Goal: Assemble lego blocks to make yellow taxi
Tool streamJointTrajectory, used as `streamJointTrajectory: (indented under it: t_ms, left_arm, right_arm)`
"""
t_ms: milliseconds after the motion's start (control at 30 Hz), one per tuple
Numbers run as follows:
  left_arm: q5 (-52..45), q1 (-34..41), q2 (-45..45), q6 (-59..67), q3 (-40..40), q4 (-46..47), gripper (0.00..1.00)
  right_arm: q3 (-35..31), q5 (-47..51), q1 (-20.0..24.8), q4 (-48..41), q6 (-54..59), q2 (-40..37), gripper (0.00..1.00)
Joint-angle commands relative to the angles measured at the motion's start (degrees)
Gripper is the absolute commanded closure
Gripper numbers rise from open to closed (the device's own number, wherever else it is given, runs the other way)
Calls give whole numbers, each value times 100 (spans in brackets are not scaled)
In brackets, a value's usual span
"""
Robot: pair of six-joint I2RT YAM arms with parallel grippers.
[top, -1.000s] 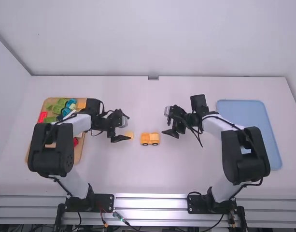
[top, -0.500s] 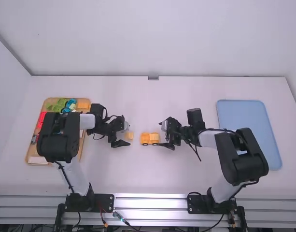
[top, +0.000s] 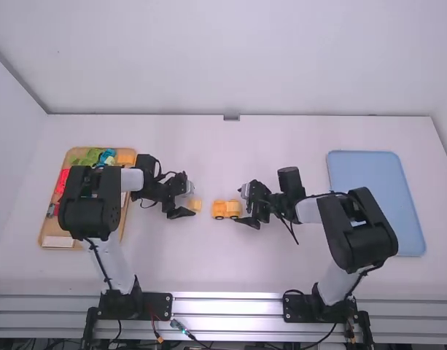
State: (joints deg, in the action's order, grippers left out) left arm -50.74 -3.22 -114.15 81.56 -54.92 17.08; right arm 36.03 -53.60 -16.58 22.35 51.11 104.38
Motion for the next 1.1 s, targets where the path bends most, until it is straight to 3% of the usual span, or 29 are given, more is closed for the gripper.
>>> streamJointTrajectory:
  t_ms: [0,33,67,100,367,600,700,967,1067]
  left_arm:
    - [-81,28,-63,295,-31,120,14]
    - [-79,22,-63,295,-31,149,22]
    - [-76,37,-63,271,-24,146,38]
    - [-81,57,-63,269,-13,122,41]
    - [-50,90,-63,186,70,2,48]
    - [46,98,-63,184,98,-22,49]
    - [72,98,-63,184,98,0,58]
    - [83,216,-63,184,96,-4,69]
    - [22,216,-61,146,70,4,64]
  right_arm:
    - [103,-42,-39,-9,-35,120,1]
    - [118,-39,-24,-31,-35,120,1]
    - [125,-44,-7,-26,-70,120,1]
    - [129,-44,2,-11,-111,120,1]
    - [155,-37,4,-26,-184,120,1]
    - [155,-42,2,-24,-184,120,1]
    - [155,-42,2,-26,-186,120,1]
    - [155,-37,2,-15,-227,120,1]
    - [155,-22,2,-7,-227,120,0]
